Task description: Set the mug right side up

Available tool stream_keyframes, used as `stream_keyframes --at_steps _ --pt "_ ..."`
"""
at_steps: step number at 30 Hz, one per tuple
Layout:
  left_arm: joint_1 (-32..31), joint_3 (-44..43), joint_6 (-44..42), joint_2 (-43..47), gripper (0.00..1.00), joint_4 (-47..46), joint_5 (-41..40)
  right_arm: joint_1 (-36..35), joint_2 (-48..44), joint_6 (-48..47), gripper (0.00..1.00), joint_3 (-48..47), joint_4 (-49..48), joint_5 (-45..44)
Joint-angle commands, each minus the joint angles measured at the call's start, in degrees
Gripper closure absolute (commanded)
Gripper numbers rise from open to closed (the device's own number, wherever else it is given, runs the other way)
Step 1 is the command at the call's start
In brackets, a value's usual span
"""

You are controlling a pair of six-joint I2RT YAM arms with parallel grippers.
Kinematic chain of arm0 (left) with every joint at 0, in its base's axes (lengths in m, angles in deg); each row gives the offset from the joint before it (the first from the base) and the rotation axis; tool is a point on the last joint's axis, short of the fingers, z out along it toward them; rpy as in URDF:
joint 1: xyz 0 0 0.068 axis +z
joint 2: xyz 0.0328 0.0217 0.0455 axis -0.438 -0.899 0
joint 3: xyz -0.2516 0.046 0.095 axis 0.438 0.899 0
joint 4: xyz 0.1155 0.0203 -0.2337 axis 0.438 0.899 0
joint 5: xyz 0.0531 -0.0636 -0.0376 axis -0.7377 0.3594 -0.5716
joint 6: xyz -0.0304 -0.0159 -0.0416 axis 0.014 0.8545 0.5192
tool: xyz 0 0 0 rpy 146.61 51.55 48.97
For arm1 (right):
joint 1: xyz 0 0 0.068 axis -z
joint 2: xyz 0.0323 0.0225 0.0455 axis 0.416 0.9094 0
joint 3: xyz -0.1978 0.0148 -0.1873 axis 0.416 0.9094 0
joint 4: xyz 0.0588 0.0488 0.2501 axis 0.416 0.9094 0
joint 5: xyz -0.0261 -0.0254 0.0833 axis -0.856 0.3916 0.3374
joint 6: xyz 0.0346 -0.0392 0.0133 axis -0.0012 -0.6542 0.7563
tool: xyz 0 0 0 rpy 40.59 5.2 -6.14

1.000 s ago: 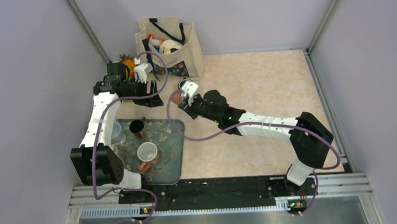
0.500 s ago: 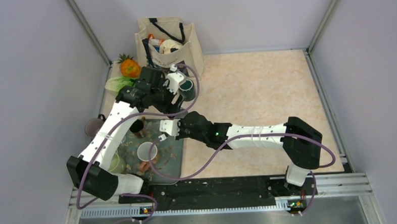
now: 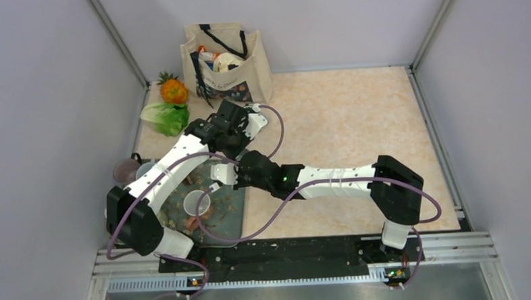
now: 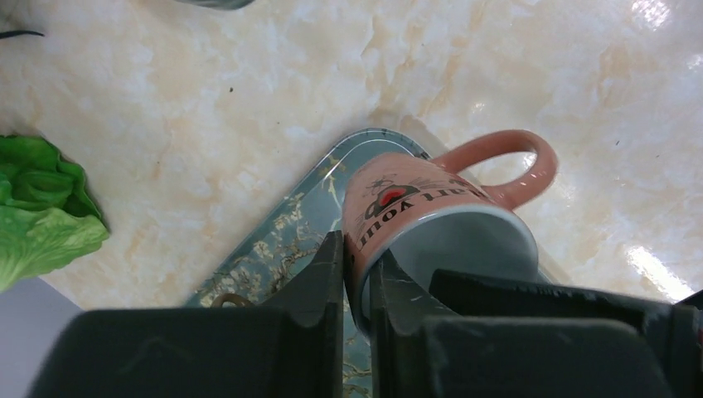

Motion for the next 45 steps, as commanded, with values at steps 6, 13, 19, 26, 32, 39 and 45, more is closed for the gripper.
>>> stream_keyframes --at_steps 6,13,19,26,32,39,45 --pt "3.4 6.0 -2.1 -2.6 1.00 0.8 -4.8 -1.0 -2.1 0.7 1.00 -4.0 -3.7 -1.3" --pt "9.8 9.5 -1.9 -0.8 1.00 0.0 -0.6 -1.3 -1.3 3.7 0.65 -4.3 -3.2 4.9" --pt "16.6 12.0 -2.6 1.0 1.00 -0.3 3.6 -2.5 -0.9 3.4 0.54 -5.3 -2.3 5.4" --pt "25.1 14.3 -3.7 1.2 1.00 -2.9 6.0 -3.2 -4.9 3.7 0.53 -3.9 -2.2 8.1" --pt "28.4 16.9 -4.9 1.2 0.85 -5.8 7.1 -3.1 -7.9 4.2 0.49 -0.7 -3.3 6.0" --pt "28.9 14.5 -6.8 5.6 0.41 -3.1 11.2 -0.6 -12.5 9.4 0.44 2.4 -3.4 5.8" --pt "28.9 6.7 -8.2 5.3 0.23 1.0 24.6 6.6 -18.6 19.2 0.37 6.1 -5.6 7.1"
